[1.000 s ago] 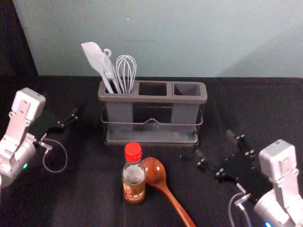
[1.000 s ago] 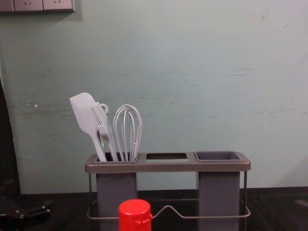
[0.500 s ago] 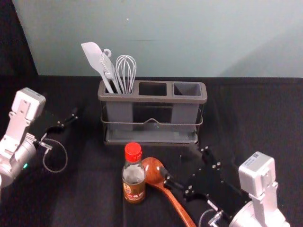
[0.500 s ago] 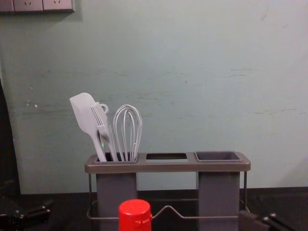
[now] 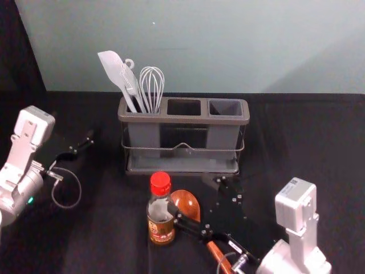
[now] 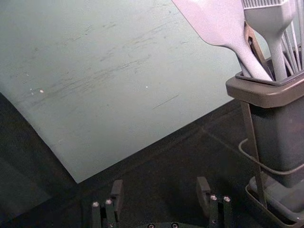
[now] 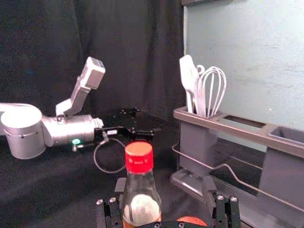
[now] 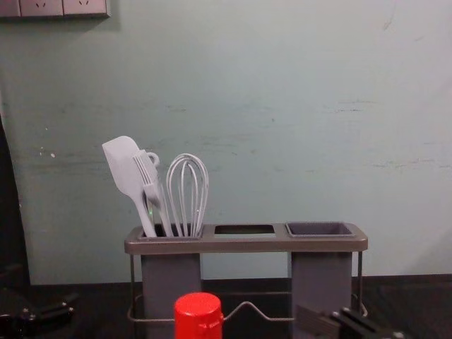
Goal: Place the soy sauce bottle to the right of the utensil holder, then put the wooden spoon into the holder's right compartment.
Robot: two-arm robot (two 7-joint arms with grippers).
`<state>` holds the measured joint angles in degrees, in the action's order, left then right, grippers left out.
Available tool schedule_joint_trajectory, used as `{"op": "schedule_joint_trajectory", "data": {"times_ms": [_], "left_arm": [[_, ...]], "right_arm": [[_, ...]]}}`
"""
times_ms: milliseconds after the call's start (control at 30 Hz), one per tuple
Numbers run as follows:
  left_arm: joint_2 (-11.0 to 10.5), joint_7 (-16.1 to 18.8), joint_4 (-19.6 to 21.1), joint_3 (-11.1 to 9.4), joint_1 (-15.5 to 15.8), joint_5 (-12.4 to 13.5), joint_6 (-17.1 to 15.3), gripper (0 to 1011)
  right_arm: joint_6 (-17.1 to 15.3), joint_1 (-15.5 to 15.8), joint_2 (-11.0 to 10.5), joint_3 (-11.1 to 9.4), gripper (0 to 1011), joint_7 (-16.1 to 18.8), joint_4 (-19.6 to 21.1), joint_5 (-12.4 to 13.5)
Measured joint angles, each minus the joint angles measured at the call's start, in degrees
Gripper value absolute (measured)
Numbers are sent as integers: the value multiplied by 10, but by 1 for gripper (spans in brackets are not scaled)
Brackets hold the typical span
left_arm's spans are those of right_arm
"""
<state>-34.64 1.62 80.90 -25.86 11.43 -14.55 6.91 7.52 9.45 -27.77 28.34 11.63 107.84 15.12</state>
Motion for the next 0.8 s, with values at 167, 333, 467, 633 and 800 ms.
{"op": "schedule_joint_trajectory", "data": {"times_ms": [167,333,467,633,800], "left_arm": [[0,0,0,0,0,0,0,1000],[0,0,0,0,0,0,0,1000],[0,0,0,0,0,0,0,1000],[0,0,0,0,0,0,0,1000],[0,0,0,0,0,0,0,1000]], "right_arm": [[-2,-21,19,3,1004,20,-17,4],[-14,-52,42,7,1004,44,-41,7],[-22,-67,54,10,1004,59,-54,7],[-30,-82,67,14,1004,73,-67,2],[-34,-92,80,17,1004,83,-79,-9]]}}
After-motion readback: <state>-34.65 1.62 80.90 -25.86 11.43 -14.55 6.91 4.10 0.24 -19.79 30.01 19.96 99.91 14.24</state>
